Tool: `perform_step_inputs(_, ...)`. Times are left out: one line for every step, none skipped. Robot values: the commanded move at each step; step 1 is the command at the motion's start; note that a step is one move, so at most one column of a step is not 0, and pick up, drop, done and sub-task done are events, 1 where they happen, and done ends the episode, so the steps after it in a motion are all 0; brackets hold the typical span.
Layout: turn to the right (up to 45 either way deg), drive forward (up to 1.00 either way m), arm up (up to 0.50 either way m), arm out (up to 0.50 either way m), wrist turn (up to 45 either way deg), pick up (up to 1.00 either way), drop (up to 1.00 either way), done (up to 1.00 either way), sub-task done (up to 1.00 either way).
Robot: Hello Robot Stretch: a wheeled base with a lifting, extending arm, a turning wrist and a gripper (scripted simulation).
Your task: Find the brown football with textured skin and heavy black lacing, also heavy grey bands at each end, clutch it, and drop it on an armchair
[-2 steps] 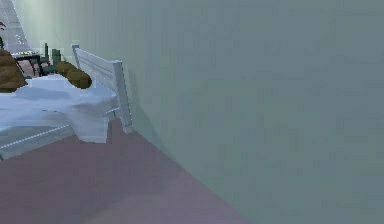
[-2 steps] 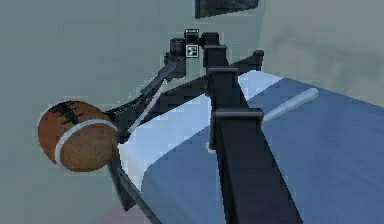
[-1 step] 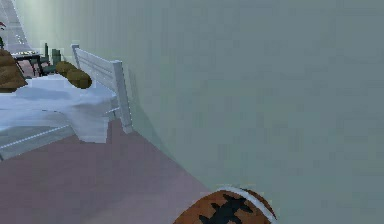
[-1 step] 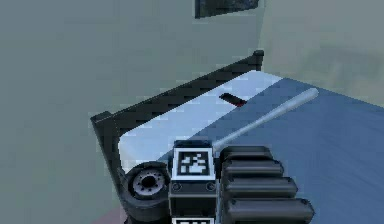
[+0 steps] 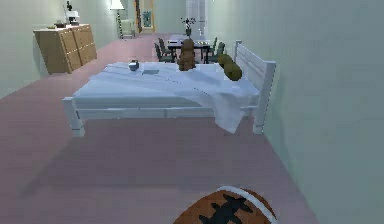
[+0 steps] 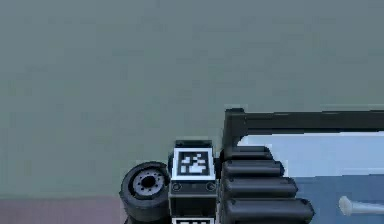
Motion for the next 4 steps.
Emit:
perform_step_inputs(0.0, 0.3, 0.0, 0.0, 0.0, 0.0, 0.0, 0.0, 0.0)
perform_step_inputs(-45.0, 0.0, 0.0, 0.0, 0.0, 0.0, 0.0, 0.0, 0.0)
perform_step_inputs(-9.0, 0.0, 0.0, 0.0, 0.0, 0.0, 0.0, 0.0, 0.0)
perform_step_inputs(0.0, 1.0, 0.0, 0.0, 0.0, 0.0, 0.0, 0.0, 0.0)
